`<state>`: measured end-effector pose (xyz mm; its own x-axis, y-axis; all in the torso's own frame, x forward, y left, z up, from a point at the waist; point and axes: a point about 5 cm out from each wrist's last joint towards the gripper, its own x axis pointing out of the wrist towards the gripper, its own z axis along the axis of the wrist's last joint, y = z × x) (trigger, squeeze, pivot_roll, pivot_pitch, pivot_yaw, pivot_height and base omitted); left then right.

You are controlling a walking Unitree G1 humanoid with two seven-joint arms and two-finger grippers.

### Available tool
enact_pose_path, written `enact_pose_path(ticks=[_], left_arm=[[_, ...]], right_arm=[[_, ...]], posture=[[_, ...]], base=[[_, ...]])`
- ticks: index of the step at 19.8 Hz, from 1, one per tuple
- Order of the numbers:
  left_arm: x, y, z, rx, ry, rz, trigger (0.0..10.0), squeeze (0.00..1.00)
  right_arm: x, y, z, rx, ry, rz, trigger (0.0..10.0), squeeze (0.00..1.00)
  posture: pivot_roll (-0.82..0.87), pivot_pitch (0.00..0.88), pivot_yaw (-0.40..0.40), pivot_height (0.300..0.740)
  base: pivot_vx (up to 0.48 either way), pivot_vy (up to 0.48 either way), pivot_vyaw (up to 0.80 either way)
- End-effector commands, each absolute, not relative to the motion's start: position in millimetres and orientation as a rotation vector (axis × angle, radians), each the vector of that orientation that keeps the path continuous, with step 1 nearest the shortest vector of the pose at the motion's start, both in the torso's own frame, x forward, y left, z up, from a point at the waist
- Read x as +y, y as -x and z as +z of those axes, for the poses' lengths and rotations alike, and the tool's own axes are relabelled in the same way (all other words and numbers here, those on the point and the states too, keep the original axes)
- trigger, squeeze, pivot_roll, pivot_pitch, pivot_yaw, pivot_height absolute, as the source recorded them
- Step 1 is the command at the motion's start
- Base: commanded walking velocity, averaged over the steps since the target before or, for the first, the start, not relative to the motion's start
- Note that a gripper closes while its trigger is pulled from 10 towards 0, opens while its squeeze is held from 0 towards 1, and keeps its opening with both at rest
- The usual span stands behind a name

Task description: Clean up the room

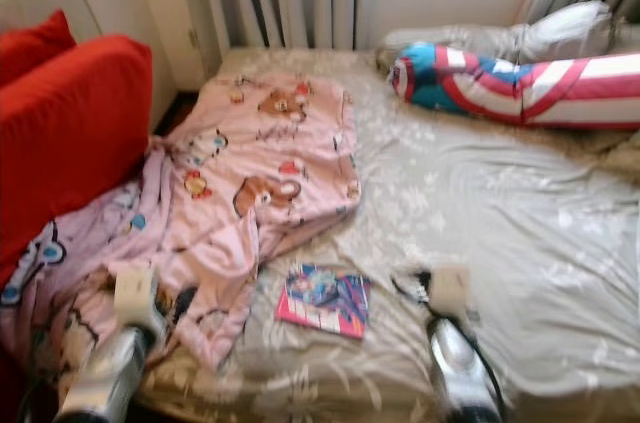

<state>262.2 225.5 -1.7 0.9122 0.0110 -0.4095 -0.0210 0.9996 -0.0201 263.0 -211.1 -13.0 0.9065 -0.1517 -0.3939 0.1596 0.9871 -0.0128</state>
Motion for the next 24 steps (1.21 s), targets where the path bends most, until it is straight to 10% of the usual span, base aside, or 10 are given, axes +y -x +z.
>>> enact_pose_path(ticks=[1, 9, 24], left_arm=[[230.1, -251.2, -14.0, 0.496, -0.008, 0.015, 10.0, 0.00], [224.9, -201.9, -62.3, 0.787, -0.014, 0.021, 10.0, 0.00], [225.7, -186.6, -71.8, 0.843, -0.007, 0.035, 10.0, 0.00]], right_arm=[[-216.2, -251.5, -23.1, 0.457, -0.023, -0.179, 10.0, 0.00], [-212.1, -187.4, -74.3, 0.813, 0.002, -0.151, 10.0, 0.00], [-200.5, -177.1, -82.3, 0.866, -0.025, -0.142, 10.0, 0.00]], posture=[[0.02, 0.000, 0.007, 0.740], [0.00, 0.000, 0.024, 0.740], [0.01, 0.047, 0.026, 0.740]], base=[[0.000, 0.000, 0.00], [0.000, 0.000, 0.00], [0.000, 0.000, 0.00]])
